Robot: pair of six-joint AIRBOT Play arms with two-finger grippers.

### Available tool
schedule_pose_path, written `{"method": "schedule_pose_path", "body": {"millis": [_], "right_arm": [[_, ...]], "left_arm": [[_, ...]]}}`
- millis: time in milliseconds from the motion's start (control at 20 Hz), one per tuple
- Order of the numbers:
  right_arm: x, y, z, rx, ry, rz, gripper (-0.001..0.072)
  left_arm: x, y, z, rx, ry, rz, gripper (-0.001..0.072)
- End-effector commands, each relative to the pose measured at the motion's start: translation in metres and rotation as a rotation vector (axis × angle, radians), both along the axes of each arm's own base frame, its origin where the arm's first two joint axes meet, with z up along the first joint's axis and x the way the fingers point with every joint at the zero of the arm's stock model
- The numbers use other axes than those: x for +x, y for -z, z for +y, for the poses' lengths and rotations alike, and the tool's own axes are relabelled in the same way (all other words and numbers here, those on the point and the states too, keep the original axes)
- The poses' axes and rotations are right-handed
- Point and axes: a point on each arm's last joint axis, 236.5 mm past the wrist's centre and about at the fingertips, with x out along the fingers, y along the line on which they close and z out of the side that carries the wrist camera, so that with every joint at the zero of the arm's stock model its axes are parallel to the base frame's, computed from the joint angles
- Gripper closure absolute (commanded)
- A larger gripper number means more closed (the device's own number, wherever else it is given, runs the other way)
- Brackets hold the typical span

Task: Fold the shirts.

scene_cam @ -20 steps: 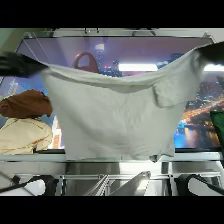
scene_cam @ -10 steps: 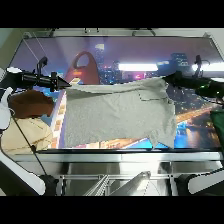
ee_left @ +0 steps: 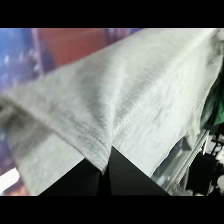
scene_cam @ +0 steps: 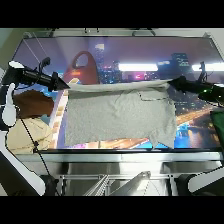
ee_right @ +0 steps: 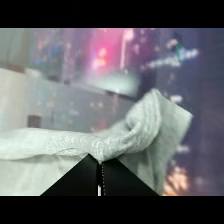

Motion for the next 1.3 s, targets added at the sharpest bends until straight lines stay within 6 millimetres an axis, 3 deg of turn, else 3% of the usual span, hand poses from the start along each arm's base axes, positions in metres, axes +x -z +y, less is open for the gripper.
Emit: {"method": "schedule_pose_path", "body": {"millis": [0, 250, 350, 550, 750, 850, 950, 1000, 1050, 1250], "right_arm": [[-0.034, 0.028, -0.009, -0.078, -0.092, 0.117, 0.0694], [-0.046, 0.03, 0.012, -0.066, -0.171, 0.144, 0.0688], [-0.048, 0.027, 0.016, -0.039, -0.17, 0.171, 0.0455], [-0.072, 0.003, -0.009, -0.042, -0.165, 0.225, 0.0447], [-0.134, -0.017, -0.03, -0.029, -0.24, 0.337, 0.0465], [-0.174, -0.006, -0.035, -0.032, -0.23, 0.418, 0.0465], [-0.214, 0.019, -0.041, -0.05, -0.158, 0.524, 0.0455], [-0.232, 0.033, -0.042, -0.059, -0.121, 0.574, 0.0372], [-0.242, 0.044, -0.041, -0.059, -0.087, 0.601, 0.0222], [-0.261, 0.077, -0.006, -0.001, -0.055, 0.664, 0.0195]], "left_arm": [[-0.036, 0.032, 0.011, 0.081, 0.035, 0.164, 0.0698], [-0.053, 0.056, -0.002, 0.078, 0.035, 0.235, 0.0685], [-0.057, 0.053, -0.004, 0.074, 0.028, 0.271, 0.0435], [-0.064, 0.021, 0.007, 0.059, 0.063, 0.324, 0.0427], [-0.071, -0.012, 0.024, 0.074, 0.029, 0.258, 0.0428], [-0.096, -0.006, 0.035, 0.138, 0.011, 0.266, 0.0428], [-0.135, 0.013, 0.046, 0.222, -0.016, 0.316, 0.0428], [-0.155, 0.02, 0.048, 0.24, -0.02, 0.343, 0.0428], [-0.175, 0.025, 0.046, 0.235, -0.018, 0.363, 0.0428], [-0.223, 0.046, 0.037, 0.22, -0.066, 0.404, 0.0428]]}}
